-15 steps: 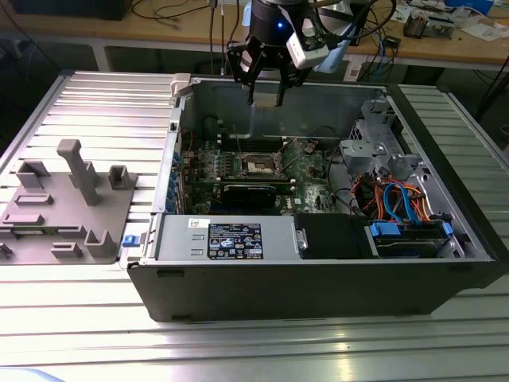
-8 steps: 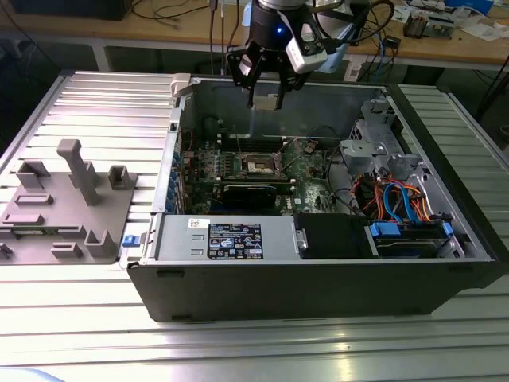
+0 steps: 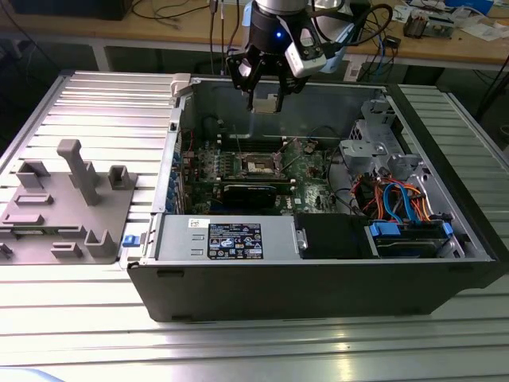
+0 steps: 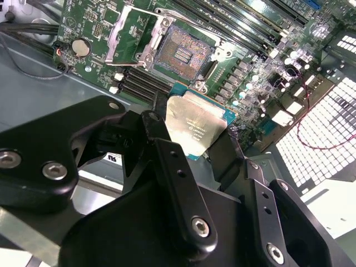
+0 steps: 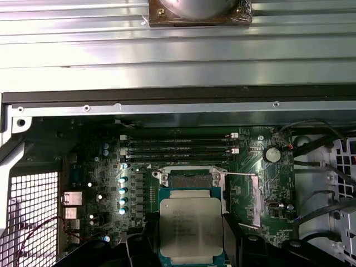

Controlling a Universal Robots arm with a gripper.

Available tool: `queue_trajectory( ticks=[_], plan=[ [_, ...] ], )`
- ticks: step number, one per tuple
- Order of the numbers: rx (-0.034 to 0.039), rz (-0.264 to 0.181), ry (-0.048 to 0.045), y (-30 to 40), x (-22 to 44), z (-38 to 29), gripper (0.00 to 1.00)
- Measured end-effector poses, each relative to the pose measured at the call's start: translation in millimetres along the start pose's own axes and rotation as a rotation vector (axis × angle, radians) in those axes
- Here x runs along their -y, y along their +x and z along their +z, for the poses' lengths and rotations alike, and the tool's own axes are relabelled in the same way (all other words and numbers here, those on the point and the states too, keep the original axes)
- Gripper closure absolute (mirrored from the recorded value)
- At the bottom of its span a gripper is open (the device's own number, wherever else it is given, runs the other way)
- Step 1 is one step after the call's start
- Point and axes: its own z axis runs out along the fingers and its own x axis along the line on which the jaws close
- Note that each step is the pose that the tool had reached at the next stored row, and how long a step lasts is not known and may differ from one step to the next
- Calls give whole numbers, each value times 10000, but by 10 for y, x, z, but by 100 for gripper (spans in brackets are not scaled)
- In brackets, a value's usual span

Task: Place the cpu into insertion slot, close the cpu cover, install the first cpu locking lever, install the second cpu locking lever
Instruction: 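Place the cpu into insertion slot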

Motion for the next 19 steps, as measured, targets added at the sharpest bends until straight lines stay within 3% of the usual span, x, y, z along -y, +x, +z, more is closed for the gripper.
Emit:
queue_trajectory(
  ticks=[10,19],
  plan=[
    [0,0,17,0,1,13,46],
    [0,0,17,-1,6,67,46]
  ],
)
